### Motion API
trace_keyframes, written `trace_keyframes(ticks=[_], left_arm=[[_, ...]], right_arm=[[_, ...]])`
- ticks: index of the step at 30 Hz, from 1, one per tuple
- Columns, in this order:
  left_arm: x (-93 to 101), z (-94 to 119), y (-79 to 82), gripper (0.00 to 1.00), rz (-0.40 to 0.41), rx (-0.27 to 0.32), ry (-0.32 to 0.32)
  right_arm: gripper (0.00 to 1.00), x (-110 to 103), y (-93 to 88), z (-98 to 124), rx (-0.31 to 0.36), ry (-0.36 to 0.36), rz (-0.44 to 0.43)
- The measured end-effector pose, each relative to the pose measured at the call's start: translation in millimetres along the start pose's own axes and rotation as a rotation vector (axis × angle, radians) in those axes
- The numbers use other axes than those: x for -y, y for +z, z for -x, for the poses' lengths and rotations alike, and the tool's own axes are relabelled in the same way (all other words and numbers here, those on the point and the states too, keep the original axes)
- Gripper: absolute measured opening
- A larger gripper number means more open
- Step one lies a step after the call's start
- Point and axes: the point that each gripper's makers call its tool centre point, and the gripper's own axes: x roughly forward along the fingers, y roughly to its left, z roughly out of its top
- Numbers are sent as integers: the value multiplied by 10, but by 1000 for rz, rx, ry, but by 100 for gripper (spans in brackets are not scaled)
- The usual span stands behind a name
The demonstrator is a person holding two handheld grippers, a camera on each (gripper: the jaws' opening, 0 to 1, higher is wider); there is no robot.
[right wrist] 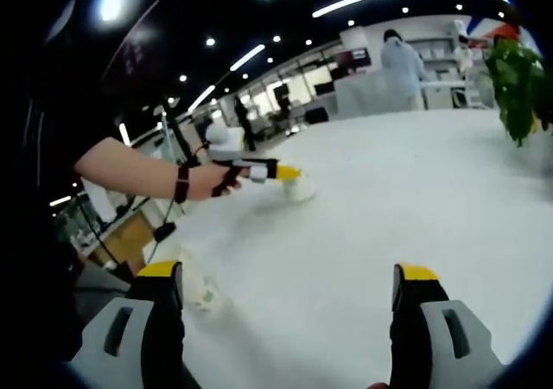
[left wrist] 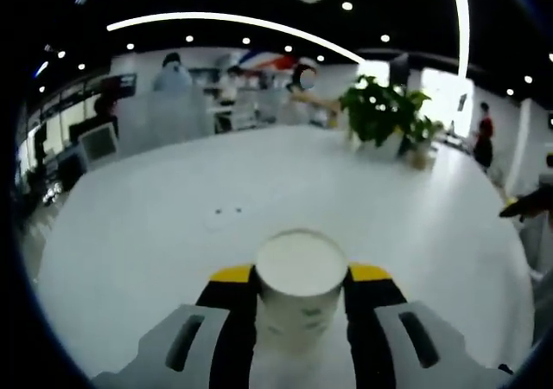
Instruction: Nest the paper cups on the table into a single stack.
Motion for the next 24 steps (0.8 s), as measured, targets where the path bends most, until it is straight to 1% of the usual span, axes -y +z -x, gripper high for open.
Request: trace_keyframes(ticks=[4, 8, 11, 16, 18, 24], left_arm=[[28, 60, 76, 38, -5, 8, -2], [96, 126, 154, 38, -9, 12, -3], [177, 179, 215, 38, -30, 14, -12], [286, 285, 281, 38, -31, 11, -28], [341, 340, 328, 38, -26, 17, -38], [483, 513, 484, 38, -45, 26, -51]], right_arm=[[99, -14, 49, 20, 15, -1, 1], [99, -47, 93, 34, 25, 1, 15], [99, -80, 122, 53, 34, 4, 15], [99, -147, 161, 98, 50, 10, 28], [99, -174, 174, 120, 54, 12, 34], [99, -292, 222, 178, 72, 25, 49]])
